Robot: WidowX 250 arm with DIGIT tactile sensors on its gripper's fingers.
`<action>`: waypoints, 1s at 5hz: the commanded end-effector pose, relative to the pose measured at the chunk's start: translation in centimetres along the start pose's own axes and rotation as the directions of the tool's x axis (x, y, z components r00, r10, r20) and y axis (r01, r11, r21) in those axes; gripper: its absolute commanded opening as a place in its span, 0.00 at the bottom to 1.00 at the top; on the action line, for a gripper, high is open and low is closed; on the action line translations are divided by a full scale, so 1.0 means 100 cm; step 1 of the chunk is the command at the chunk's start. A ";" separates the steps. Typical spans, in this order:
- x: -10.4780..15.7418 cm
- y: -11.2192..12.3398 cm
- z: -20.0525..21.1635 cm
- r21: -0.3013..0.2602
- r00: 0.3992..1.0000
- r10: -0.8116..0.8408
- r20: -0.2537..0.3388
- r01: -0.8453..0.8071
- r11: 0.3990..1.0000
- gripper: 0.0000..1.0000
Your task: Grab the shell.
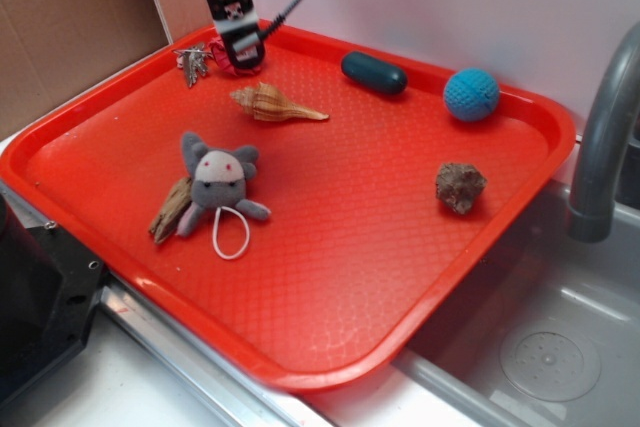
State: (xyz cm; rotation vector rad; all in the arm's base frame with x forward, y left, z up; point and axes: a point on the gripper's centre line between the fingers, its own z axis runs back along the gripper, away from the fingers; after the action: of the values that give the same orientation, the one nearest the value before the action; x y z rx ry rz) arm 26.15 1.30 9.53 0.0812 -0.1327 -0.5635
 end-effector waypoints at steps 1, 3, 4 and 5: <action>0.007 -0.002 -0.034 -0.017 0.996 -0.089 -0.017 0.089 0.996 1.00; -0.001 -0.003 -0.076 -0.061 0.990 -0.117 -0.081 0.112 0.992 1.00; -0.006 0.005 -0.065 -0.066 0.995 -0.082 -0.065 0.078 0.995 0.00; -0.015 0.014 -0.035 -0.046 0.999 0.010 -0.036 -0.012 0.999 0.00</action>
State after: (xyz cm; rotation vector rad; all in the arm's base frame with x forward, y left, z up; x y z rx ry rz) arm 25.82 4.17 5.05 0.0284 -0.0417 -0.5557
